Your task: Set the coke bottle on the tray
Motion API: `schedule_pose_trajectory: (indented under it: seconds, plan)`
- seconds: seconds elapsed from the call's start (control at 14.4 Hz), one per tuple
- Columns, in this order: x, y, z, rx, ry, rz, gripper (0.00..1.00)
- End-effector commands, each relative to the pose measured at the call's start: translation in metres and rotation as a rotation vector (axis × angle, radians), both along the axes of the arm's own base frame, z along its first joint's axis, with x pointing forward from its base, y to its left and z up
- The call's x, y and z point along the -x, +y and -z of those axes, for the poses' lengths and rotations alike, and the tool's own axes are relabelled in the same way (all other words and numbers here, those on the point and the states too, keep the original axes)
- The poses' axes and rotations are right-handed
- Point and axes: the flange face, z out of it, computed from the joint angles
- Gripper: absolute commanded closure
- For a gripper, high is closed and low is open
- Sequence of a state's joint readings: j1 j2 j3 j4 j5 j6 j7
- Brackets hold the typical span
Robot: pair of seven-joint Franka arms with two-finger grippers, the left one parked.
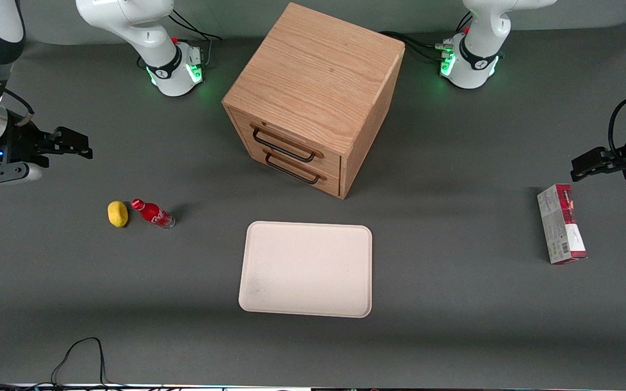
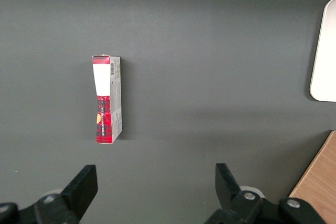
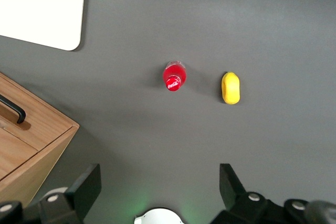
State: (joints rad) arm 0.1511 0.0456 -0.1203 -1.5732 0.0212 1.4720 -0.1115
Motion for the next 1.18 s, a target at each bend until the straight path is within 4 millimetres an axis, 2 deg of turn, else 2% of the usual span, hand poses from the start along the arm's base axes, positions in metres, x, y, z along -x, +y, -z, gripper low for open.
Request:
schedule_pose_trajectory:
  seconds: [0.0,0.63,1.11]
  plan:
    - [-0.0028,-0.0072,-0.0094,0.008,-0.005,-0.006,0.00]
    - [-0.0020,-0.0065,-0.0111,0.008,-0.008,-0.004,0.00]
    - [0.0012,-0.0151,-0.0135,0.006,0.000,0.008,0.00]
